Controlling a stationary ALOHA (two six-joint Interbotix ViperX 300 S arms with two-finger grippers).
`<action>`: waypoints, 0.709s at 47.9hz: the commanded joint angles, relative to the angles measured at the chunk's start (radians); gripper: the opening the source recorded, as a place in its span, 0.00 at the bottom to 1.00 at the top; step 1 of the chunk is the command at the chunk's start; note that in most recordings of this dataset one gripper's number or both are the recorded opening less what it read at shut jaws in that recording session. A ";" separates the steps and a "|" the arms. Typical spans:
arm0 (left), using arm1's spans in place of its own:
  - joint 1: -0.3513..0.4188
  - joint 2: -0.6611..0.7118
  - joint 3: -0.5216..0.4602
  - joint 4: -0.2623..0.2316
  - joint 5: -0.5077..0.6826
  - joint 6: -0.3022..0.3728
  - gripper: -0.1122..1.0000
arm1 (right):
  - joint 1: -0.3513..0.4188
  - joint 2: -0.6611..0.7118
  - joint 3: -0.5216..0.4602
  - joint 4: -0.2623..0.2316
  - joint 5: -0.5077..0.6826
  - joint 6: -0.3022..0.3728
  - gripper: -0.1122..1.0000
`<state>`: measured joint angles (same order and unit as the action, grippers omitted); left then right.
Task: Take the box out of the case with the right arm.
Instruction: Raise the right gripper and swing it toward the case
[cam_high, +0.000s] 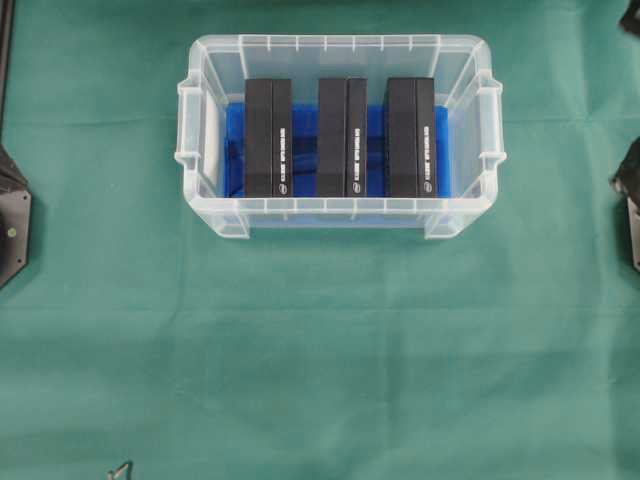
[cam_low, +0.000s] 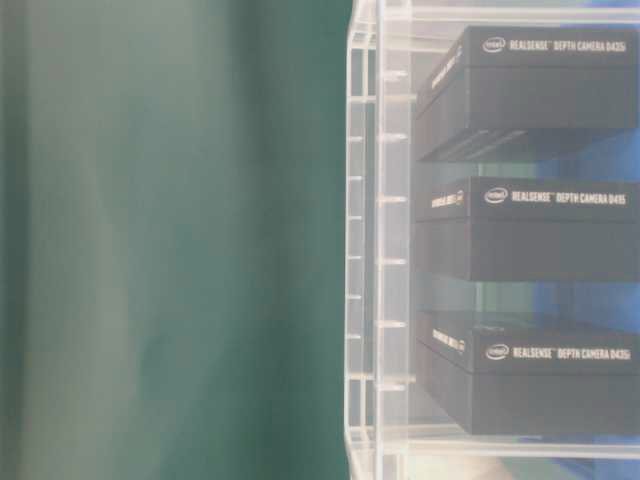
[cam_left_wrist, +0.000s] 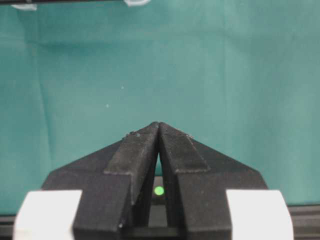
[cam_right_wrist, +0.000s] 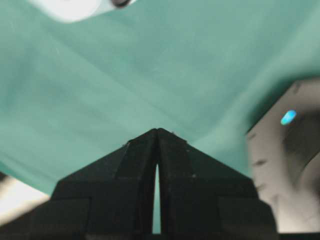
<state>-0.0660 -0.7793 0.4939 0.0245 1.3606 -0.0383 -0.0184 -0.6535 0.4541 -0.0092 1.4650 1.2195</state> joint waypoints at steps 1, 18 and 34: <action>-0.003 0.005 -0.023 0.000 -0.003 -0.002 0.12 | 0.000 0.000 -0.023 -0.003 0.006 0.123 0.11; -0.005 0.005 -0.023 0.000 -0.005 -0.002 0.12 | -0.008 0.038 -0.025 -0.025 0.006 0.175 0.11; -0.005 0.005 -0.023 0.000 -0.003 -0.002 0.12 | -0.181 0.058 -0.025 -0.060 0.002 0.046 0.11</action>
<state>-0.0660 -0.7793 0.4955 0.0245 1.3606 -0.0368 -0.1534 -0.5967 0.4541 -0.0644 1.4696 1.2809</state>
